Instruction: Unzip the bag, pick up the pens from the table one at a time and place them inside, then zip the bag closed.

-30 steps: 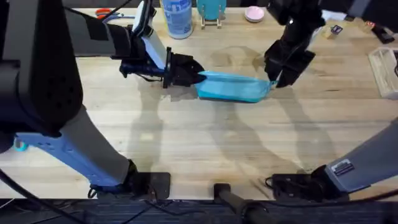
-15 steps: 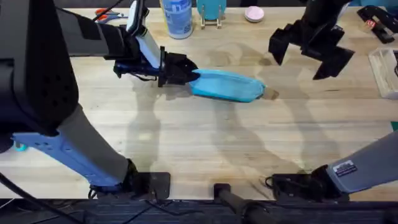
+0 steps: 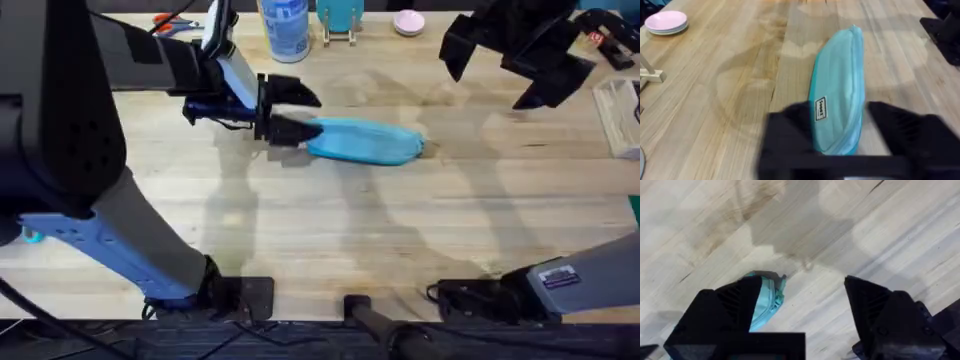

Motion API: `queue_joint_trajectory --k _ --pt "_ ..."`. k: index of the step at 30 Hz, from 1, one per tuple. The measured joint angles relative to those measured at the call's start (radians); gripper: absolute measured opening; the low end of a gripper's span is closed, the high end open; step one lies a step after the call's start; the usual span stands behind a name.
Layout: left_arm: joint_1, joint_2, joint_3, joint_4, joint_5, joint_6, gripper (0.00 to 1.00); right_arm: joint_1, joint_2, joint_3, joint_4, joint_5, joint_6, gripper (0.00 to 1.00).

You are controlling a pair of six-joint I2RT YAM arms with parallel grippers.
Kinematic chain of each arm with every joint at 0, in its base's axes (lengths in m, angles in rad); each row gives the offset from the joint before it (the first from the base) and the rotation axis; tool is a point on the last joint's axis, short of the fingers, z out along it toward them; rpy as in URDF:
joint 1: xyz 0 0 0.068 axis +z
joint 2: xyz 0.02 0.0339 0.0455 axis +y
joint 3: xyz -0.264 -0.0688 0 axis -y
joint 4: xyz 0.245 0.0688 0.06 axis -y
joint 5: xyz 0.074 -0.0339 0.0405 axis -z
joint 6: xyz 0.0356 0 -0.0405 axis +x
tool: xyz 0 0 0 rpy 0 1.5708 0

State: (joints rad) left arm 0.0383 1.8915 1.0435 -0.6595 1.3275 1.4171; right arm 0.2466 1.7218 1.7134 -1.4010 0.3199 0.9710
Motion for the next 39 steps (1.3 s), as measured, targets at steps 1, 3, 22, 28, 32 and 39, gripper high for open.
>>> queue_joint_trajectory --k 1,3,22,28,32,39 --pt "0.000 0.000 0.000 -0.001 0.003 0.000 0.734 0.000 0.000 0.000 0.000 0.001 0.000 0.995" --pt "0.000 0.000 0.000 -0.003 0.013 -0.004 0.968 0.000 0.000 0.000 0.000 0.002 0.000 0.996" --pt "0.000 0.000 0.018 -0.179 -0.028 -0.004 0.996 0.000 -0.003 0.000 0.005 0.002 -0.136 0.996" --pt "0.000 -0.043 0.128 -0.350 -0.159 -0.005 0.997 0.000 -0.063 0.000 0.043 0.002 -0.297 0.996" --pt "0.000 -0.138 0.222 -0.440 -0.265 -0.019 0.997 0.000 -0.121 0.000 0.043 0.002 -0.411 0.995" --pt "0.000 -0.303 0.358 -0.446 -0.518 -0.257 0.997 0.000 -0.194 0.000 0.043 -0.029 -0.593 0.995"
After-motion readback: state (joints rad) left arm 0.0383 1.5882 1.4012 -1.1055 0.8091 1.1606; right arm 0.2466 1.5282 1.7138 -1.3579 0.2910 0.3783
